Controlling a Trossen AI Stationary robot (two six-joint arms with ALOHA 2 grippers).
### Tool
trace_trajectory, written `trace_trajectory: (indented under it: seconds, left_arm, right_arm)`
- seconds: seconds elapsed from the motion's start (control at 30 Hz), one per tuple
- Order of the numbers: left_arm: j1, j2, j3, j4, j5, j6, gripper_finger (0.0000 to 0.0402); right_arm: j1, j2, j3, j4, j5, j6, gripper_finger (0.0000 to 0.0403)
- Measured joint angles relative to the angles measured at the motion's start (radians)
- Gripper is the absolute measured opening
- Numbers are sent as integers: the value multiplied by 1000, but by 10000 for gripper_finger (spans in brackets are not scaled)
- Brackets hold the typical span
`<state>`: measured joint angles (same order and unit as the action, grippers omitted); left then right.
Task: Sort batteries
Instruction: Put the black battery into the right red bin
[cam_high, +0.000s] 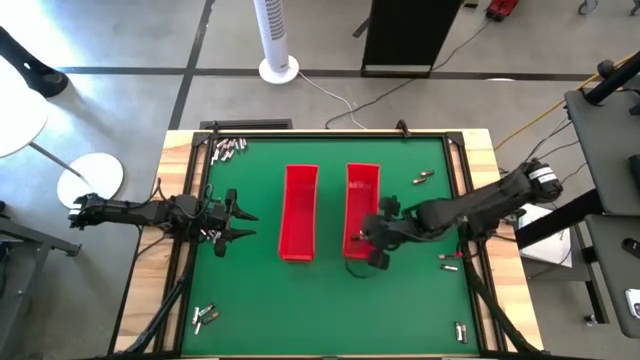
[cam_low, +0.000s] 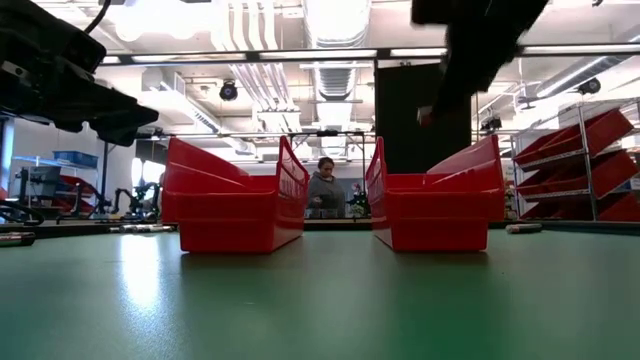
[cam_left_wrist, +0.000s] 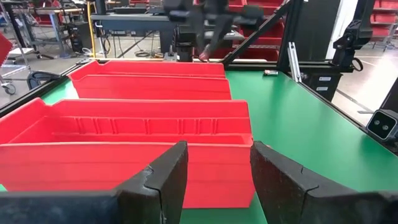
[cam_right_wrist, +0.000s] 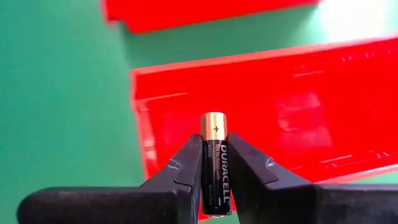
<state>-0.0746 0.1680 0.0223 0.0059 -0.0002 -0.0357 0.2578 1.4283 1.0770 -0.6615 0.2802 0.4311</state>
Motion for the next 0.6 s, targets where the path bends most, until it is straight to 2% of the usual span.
trace_trajectory:
  seconds: [0.2, 0.6]
  left_arm:
    - [0, 0, 0, 0, 0, 0, 155]
    - [0, 1, 0, 0, 0, 0, 155]
  right_arm:
    - [-62, 104, 4, 43, -25, -36, 54]
    - [-108, 276, 31, 66, -115, -184, 54]
